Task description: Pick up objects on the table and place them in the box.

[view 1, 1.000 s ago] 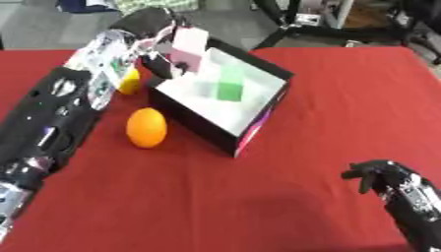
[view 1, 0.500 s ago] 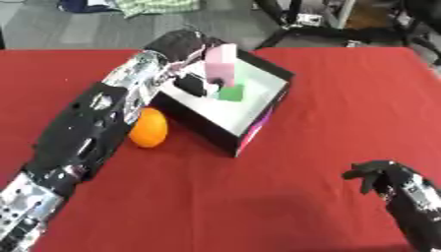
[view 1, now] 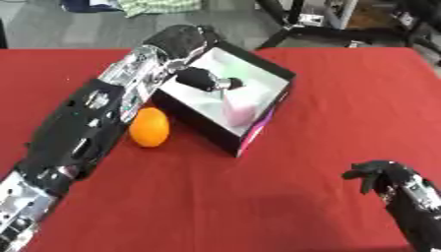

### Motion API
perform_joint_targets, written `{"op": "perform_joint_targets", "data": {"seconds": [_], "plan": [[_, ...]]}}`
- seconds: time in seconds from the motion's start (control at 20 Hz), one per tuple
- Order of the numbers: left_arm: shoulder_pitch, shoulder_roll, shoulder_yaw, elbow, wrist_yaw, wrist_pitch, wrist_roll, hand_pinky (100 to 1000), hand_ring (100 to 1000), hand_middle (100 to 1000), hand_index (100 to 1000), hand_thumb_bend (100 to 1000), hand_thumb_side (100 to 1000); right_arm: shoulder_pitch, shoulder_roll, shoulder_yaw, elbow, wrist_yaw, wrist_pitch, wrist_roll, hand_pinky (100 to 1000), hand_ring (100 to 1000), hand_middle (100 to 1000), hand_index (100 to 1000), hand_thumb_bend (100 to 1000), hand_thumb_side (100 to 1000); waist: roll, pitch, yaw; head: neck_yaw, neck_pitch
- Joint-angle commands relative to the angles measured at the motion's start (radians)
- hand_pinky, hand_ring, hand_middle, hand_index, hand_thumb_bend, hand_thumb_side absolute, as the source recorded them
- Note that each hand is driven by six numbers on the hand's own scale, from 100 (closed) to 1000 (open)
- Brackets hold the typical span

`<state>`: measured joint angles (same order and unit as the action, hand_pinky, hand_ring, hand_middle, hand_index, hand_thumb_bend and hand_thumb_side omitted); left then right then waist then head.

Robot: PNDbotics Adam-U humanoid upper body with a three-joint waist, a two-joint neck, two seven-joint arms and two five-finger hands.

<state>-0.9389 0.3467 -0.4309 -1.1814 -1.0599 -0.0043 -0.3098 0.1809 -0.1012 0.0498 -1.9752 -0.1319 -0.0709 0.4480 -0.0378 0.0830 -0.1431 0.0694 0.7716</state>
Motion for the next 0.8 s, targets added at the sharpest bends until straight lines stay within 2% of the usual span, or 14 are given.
{"op": "perform_joint_targets", "data": {"seconds": [0.05, 0.2, 0.3, 0.35, 0.4, 0.45, 0.6, 0.7, 0.8], "plan": [[-0.02, 0.072, 0.032, -0.05, 0.009, 0.028, 0.0, 800, 766, 857, 960, 587, 998, -0.002, -0.008, -0.004, -0.012, 0.006, 0.0, -0.008, 1000, 715, 411, 686, 100, 883, 0.001, -0.013, 0.002, -0.004, -0.002], [-0.017, 0.129, 0.077, -0.041, 0.018, 0.074, -0.019, 802, 761, 852, 959, 521, 952, 0.0, -0.007, -0.007, -0.009, 0.012, 0.005, -0.016, 1000, 715, 411, 686, 100, 930, 0.003, -0.014, 0.003, -0.011, -0.002], [-0.012, 0.151, 0.114, -0.01, 0.021, 0.109, -0.03, 801, 753, 838, 952, 451, 900, 0.001, -0.007, -0.007, -0.009, 0.016, 0.006, -0.02, 1000, 716, 411, 686, 100, 905, 0.003, -0.014, 0.004, -0.015, -0.002], [-0.01, 0.16, 0.133, 0.017, 0.021, 0.127, -0.034, 800, 752, 837, 951, 445, 894, 0.001, -0.007, -0.007, -0.01, 0.016, 0.005, -0.021, 1000, 716, 411, 686, 100, 905, 0.003, -0.014, 0.003, -0.017, -0.002], [-0.007, 0.17, 0.148, 0.045, 0.013, 0.142, -0.033, 796, 750, 827, 948, 415, 809, 0.002, -0.007, -0.008, -0.01, 0.017, 0.005, -0.022, 1000, 716, 411, 686, 100, 925, 0.003, -0.014, 0.003, -0.018, -0.002], [-0.006, 0.177, 0.159, 0.071, -0.003, 0.152, -0.028, 790, 746, 821, 945, 418, 764, 0.003, -0.007, -0.008, -0.009, 0.018, 0.005, -0.023, 1000, 715, 411, 686, 100, 963, 0.003, -0.014, 0.003, -0.018, -0.002], [0.002, 0.18, 0.191, 0.162, -0.068, 0.177, -0.002, 783, 732, 801, 932, 383, 712, 0.004, -0.006, -0.009, -0.008, 0.022, 0.008, -0.027, 1000, 716, 411, 686, 100, 987, 0.002, -0.012, 0.004, -0.021, -0.002], [0.007, 0.171, 0.214, 0.228, -0.099, 0.19, 0.016, 779, 724, 791, 922, 363, 673, 0.003, -0.005, -0.008, -0.009, 0.023, 0.007, -0.028, 1000, 716, 411, 687, 100, 960, 0.001, -0.011, 0.004, -0.022, -0.003], [0.009, 0.163, 0.234, 0.286, -0.118, 0.198, 0.035, 776, 716, 781, 914, 352, 655, 0.003, -0.004, -0.01, -0.01, 0.023, 0.008, -0.03, 1000, 716, 411, 686, 100, 999, 0.0, -0.009, 0.004, -0.022, -0.003]]}}
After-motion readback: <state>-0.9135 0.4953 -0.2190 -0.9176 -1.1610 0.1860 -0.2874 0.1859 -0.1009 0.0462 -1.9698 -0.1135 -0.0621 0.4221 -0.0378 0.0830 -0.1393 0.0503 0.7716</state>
